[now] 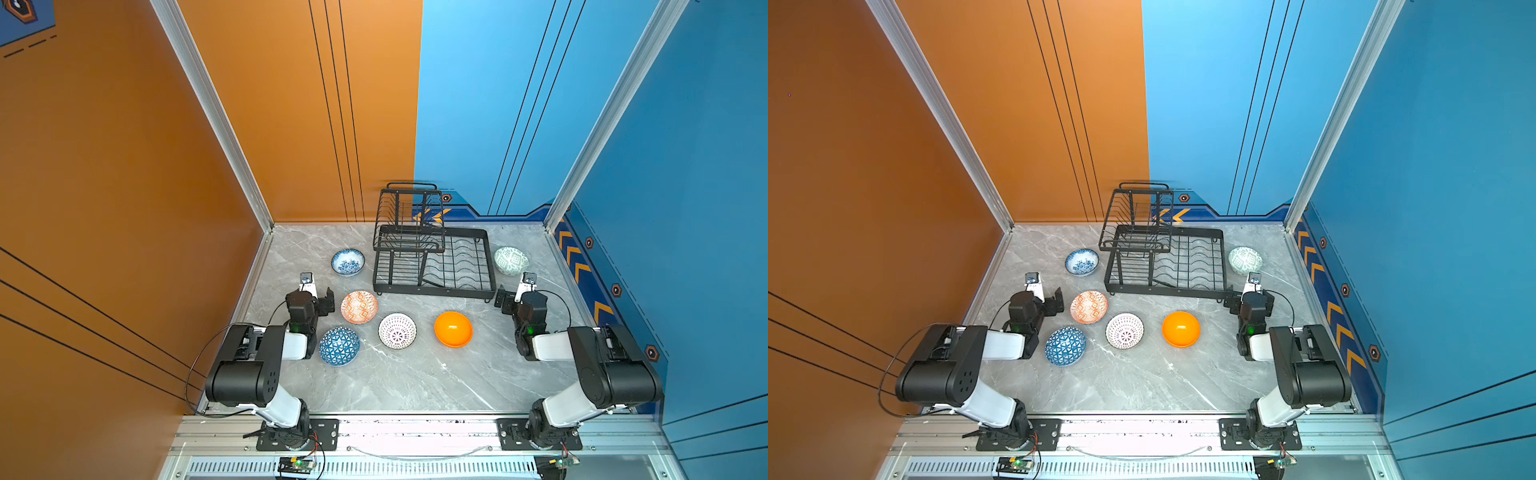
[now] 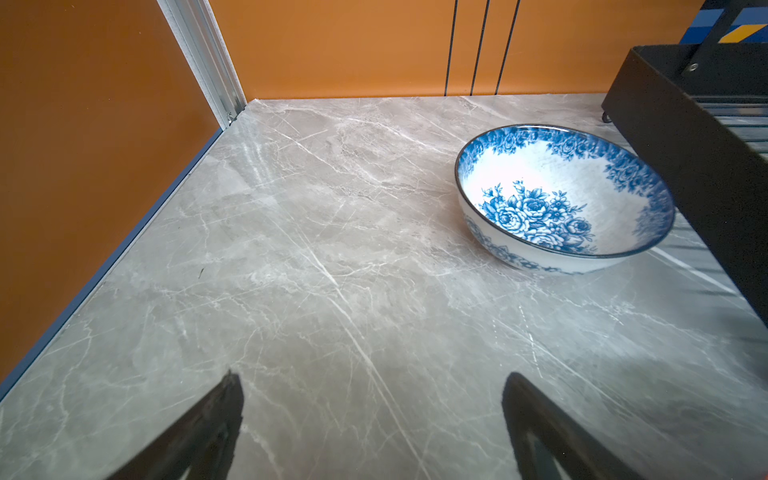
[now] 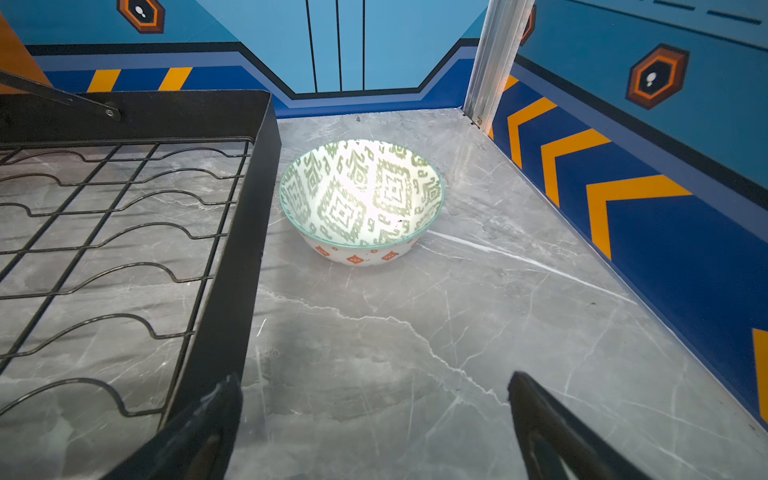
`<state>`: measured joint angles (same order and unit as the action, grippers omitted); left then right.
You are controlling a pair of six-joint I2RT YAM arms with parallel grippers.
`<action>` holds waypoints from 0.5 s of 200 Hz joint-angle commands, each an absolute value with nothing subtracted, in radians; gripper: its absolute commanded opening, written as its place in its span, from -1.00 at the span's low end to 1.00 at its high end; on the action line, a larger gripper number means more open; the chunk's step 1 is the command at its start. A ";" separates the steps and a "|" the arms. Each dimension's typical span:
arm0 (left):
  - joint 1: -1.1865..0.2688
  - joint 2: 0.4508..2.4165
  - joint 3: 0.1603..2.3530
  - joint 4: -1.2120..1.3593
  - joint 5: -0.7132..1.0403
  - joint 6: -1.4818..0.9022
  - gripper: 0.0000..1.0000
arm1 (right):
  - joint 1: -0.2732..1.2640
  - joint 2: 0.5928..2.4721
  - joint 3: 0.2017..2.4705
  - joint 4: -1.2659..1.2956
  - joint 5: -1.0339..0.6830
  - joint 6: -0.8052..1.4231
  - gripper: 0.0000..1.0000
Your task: Load the bowls into the dish rack
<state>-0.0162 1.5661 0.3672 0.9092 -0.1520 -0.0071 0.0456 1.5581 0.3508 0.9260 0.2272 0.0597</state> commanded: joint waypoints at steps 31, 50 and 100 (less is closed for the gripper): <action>-0.013 1.550 0.381 0.915 -0.134 -0.004 0.96 | 0.043 1.546 0.367 0.920 0.211 0.069 1.00; 0.004 1.507 0.379 0.877 -0.160 -0.042 0.96 | 0.048 1.546 0.369 0.917 0.233 0.069 1.00; 0.000 1.319 0.324 0.805 -0.345 -0.102 0.96 | 0.069 1.409 0.395 0.758 0.356 0.087 1.00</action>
